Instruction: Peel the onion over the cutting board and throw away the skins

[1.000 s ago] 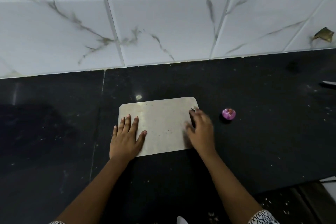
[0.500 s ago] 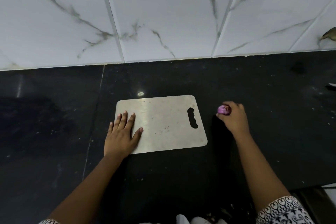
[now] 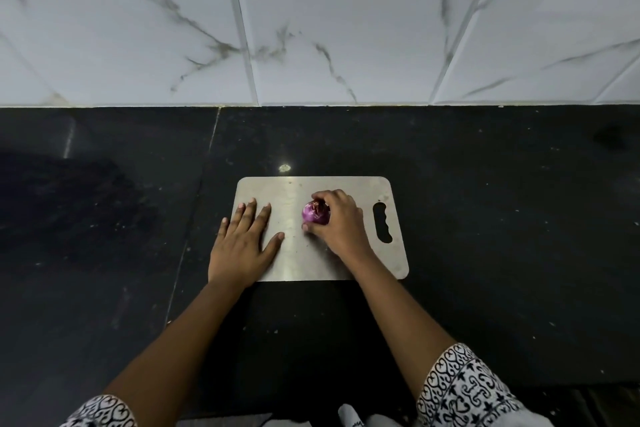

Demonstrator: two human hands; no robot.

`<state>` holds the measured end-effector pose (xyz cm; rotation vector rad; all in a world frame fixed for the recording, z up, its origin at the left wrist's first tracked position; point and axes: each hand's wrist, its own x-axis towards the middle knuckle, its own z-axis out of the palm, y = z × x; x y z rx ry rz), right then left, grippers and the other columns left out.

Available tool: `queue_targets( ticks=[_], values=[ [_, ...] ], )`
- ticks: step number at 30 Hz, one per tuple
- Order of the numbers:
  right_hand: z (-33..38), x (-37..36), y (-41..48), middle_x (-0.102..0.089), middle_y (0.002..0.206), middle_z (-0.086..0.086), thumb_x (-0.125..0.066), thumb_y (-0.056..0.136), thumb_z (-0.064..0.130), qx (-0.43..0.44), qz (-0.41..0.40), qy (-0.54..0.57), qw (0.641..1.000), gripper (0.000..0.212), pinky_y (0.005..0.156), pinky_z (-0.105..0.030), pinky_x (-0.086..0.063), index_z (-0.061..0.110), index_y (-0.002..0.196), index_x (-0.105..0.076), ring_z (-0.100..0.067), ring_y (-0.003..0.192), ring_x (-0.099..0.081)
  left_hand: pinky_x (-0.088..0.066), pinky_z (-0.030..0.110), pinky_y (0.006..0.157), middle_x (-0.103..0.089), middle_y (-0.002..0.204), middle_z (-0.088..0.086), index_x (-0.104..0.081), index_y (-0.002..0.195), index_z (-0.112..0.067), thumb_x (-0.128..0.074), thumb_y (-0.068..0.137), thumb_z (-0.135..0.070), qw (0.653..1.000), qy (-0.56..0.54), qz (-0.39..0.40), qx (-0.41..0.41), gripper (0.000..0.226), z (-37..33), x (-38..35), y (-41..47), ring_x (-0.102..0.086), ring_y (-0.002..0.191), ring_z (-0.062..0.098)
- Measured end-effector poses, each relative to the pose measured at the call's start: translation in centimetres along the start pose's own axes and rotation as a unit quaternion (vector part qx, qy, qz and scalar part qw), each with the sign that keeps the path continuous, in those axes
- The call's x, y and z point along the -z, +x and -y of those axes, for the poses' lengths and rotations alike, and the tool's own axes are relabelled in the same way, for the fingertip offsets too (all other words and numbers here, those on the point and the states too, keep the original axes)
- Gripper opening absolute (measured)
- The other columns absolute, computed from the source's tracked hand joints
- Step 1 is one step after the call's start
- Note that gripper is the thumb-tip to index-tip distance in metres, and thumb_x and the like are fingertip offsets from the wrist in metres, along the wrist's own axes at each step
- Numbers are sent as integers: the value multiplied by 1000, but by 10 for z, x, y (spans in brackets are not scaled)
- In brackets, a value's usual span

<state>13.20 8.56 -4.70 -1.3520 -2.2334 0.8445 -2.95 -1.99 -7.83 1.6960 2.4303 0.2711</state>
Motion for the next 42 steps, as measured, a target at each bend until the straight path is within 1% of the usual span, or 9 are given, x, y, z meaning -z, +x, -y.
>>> queue_targets(
  ticks=[6,11,17,21,24,30,35,38,42],
  values=[
    [-4,-16,-5,-52,119,-2,-77,70,39,36,-53,-37,997,59,93,-36,-42,22,120,-52,-20,109,-48,0,37,118,-2,159,-3,-6,150,-34,-8,84,-69,1000,1,-3,-1,74,0,-2,1,1,146,12],
    [-9,-2,-5,-44,135,-4,-80,64,42,13,4,12,1000,88,102,-39,-35,25,137,-35,-20,124,-37,0,37,118,-3,159,-3,-5,150,-34,-7,83,-69,1000,2,-2,-2,75,0,-1,1,2,146,12],
    [-17,12,0,-55,125,0,-74,76,29,28,26,26,999,54,101,-43,-39,24,126,-54,-19,118,-43,2,36,117,-1,159,-3,-4,150,-34,-5,82,-70,1000,6,4,-6,77,0,0,0,3,146,12],
    [-14,6,-1,-58,119,1,-78,71,33,21,10,35,999,52,96,-43,-43,23,118,-58,-18,113,-46,3,36,117,-1,159,-3,-5,150,-34,-5,82,-70,1000,5,5,-5,77,0,0,0,3,146,12],
    [-23,14,-11,-47,134,-1,-74,74,41,-3,-2,19,1000,69,105,-39,-36,24,133,-44,-19,125,-39,3,37,117,0,159,-3,-3,150,-34,-5,83,-70,1000,11,12,-9,76,0,0,1,4,146,13],
    [-50,12,-36,-8,159,-3,-30,95,52,-14,26,-229,973,66,119,-42,-3,17,149,-11,-19,146,-5,3,36,117,-1,159,-1,-5,150,-31,-11,87,-67,1000,8,13,-14,73,0,1,-1,3,146,14],
    [-44,13,-39,-8,159,-2,-25,97,48,-13,20,-241,970,63,118,-40,0,17,149,-9,-18,146,-2,0,37,118,1,160,2,-2,151,-29,-5,84,-67,999,11,40,-11,76,-4,11,-1,2,147,18],
    [-37,20,-40,-16,157,-3,-32,95,49,-18,30,-233,972,63,117,-40,-8,17,148,-16,-19,145,-11,-14,39,117,-12,159,4,-15,150,-26,-21,88,-64,998,21,56,0,73,-11,24,-1,-12,146,22],
    [-16,54,-7,-42,141,-6,-55,87,43,-7,29,-211,977,63,105,-38,-36,20,140,-32,-23,129,-39,-44,36,97,-47,138,2,-46,130,-25,-50,87,-41,995,6,97,12,47,-19,73,36,-48,120,20]
  ],
)
